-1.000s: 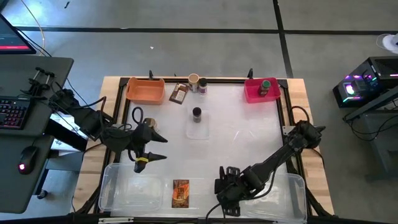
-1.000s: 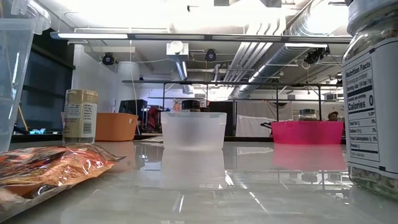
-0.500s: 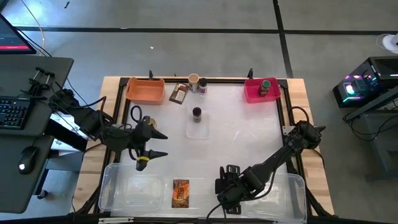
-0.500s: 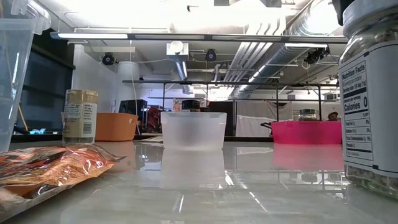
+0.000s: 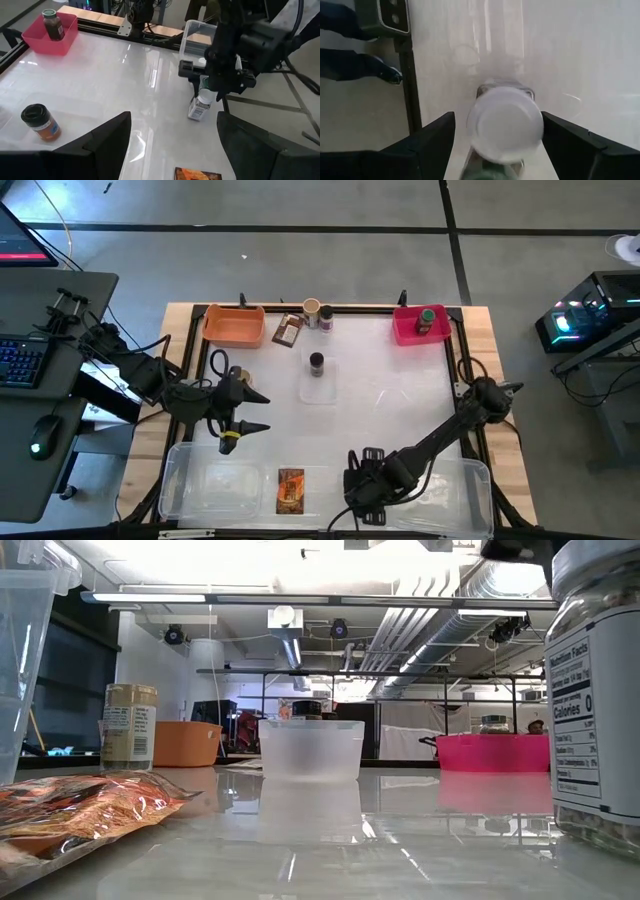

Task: Sort spices by type
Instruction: Put the white seasoning bottle into the right transparent bin

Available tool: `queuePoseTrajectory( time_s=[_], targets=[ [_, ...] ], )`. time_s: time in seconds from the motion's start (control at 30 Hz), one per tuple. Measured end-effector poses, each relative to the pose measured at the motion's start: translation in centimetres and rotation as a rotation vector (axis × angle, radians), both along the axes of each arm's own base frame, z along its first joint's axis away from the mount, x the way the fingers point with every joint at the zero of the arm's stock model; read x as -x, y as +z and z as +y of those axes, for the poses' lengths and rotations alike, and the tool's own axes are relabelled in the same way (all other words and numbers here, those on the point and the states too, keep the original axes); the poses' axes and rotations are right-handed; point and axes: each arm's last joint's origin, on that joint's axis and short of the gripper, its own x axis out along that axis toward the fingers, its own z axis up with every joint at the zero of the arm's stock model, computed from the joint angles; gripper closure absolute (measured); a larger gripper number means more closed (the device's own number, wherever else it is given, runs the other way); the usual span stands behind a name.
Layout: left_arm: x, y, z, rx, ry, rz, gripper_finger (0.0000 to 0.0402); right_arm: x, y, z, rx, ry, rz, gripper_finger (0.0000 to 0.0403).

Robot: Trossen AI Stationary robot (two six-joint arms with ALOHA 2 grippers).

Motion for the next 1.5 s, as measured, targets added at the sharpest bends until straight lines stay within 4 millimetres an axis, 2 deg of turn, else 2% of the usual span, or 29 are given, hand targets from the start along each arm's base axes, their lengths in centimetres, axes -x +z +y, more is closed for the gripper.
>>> queuePoseTrajectory(
  time_s=[0.2,0.33,0.43,0.57,0.73,0.8,0.9,0.97,1.13,1.23,1.33,1.43,1.5],
  targets=[
    [0.0,0.0,0.0,-0.002,0.000,0.003,0.0119,-0.4,-1.4,0.3,0.015,0.000,0.034,0.0124],
    [0.0,0.0,0.0,-0.002,0.001,0.003,0.0119,-0.4,-1.4,0.3,0.022,-0.007,0.031,0.0129],
    [0.0,0.0,0.0,-0.002,0.001,0.003,0.0119,-0.4,-1.4,0.2,0.031,-0.030,0.025,0.0151],
    [0.0,0.0,0.0,-0.003,0.002,0.003,0.0119,-0.5,-1.4,0.1,0.039,-0.037,0.017,0.0201],
    [0.0,0.0,0.0,-0.003,0.002,0.003,0.0119,-0.6,-0.9,0.1,0.025,-0.052,0.008,0.0203],
    [0.0,0.0,0.0,-0.004,0.001,0.004,0.0119,-1.0,0.6,-0.1,0.002,-0.059,-0.026,0.0203],
    [0.0,0.0,0.0,-0.003,0.001,0.003,0.0119,-1.5,4.9,-1.2,-0.028,-0.084,-0.149,0.0203],
    [0.0,0.0,0.0,-0.004,0.001,0.003,0.0119,-1.7,8.2,-2.3,0.013,-0.108,-0.283,0.0203],
    [0.0,0.0,0.0,-0.004,0.001,0.003,0.0119,-1.3,16.2,-5.5,0.165,-0.310,-0.673,0.0203],
    [0.0,0.0,0.0,-0.006,0.002,0.003,0.0119,-0.7,20.0,-6.8,0.224,-0.270,-0.845,0.0203],
    [0.0,0.0,0.0,-0.007,0.002,0.003,0.0119,-0.4,21.9,-7.0,0.328,-0.089,-0.927,0.0203],
    [0.0,-0.1,0.0,-0.009,0.002,0.005,0.0119,-0.4,22.3,-6.9,0.466,0.161,-0.929,0.0203],
    [0.1,-0.1,0.0,-0.011,0.002,0.009,0.0119,-0.4,22.2,-6.8,0.492,0.287,-0.912,0.0203]
  ],
)
